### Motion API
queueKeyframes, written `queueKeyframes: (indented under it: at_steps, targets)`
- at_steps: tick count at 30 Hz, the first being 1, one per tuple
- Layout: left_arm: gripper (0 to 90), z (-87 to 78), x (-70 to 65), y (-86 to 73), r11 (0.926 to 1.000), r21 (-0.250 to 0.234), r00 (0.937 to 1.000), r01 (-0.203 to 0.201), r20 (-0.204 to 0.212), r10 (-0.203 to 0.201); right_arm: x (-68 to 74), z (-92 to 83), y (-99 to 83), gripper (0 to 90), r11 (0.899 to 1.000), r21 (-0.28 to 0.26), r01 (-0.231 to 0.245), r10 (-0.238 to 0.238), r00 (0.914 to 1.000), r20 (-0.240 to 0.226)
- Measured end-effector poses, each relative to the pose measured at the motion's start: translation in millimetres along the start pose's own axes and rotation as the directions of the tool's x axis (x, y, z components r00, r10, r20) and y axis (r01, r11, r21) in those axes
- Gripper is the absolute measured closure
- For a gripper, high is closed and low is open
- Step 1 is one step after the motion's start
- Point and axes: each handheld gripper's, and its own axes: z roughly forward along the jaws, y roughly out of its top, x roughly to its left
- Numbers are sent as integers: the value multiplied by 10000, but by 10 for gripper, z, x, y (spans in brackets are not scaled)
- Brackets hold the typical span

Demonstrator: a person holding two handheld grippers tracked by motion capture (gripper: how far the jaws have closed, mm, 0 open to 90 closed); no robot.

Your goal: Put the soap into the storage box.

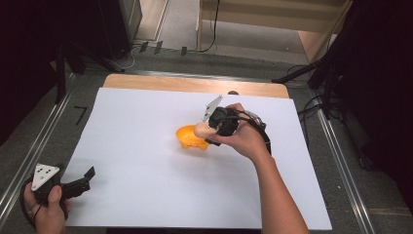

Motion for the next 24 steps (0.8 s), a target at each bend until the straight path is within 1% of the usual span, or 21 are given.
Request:
queueKeyframes:
  at_steps: [3, 5, 6, 8, 12, 17, 18, 19, 21, 22, 24]
  targets:
    - [0, 2, -2, 1, 10000, 16, 10000, -29, -7, 29, 2, 35, 41, 332, 9999, 61, 83, -83, 10000, -31]
    - [0, 2, -3, 1, 10000, 28, 10000, -58, -19, 58, 7, 98, 100, 332, 9996, 176, 236, -234, 9997, -108]
    - [0, 2, -4, 1, 10000, 22, 10000, -65, -5, 65, 7, 98, 100, 332, 9996, 176, 236, -234, 9997, -108]
    - [0, 1, -3, 0, 10000, 6, 10000, -31, -1, 31, 12, 162, 149, 332, 9990, 387, 235, -229, 9996, -173]
    - [0, 6, -3, 2, 10000, 49, 10000, -62, -3, 62, 5, 226, 199, 332, 9988, 388, 297, -284, 9991, -324]
    - [0, 10, -5, 3, 10000, 52, 10000, -49, 0, 49, 0, 271, 247, 331, 9984, 466, 313, -295, 9988, -403]
    - [0, 9, -4, 3, 10000, 68, 10000, -51, 9, 51, 3, 282, 260, 331, 9986, 467, 257, -237, 9988, -434]
    - [0, 10, -4, 3, 10000, 63, 10000, -40, 10, 40, -6, 294, 274, 331, 9984, 464, 325, -304, 9986, -438]
    - [0, 10, -4, 3, 10000, 72, 10000, -40, 10, 40, -11, 321, 303, 331, 9983, 515, 275, -249, 9984, -517]
    - [0, 9, -3, 4, 10000, 79, 10000, -41, 26, 41, -9, 351, 328, 331, 9980, 611, 128, -90, 9980, -629]
    - [0, 9, -1, 4, 10000, 94, 10000, -27, 29, 26, -15, 375, 343, 330, 9979, 621, 182, -138, 9975, -700]
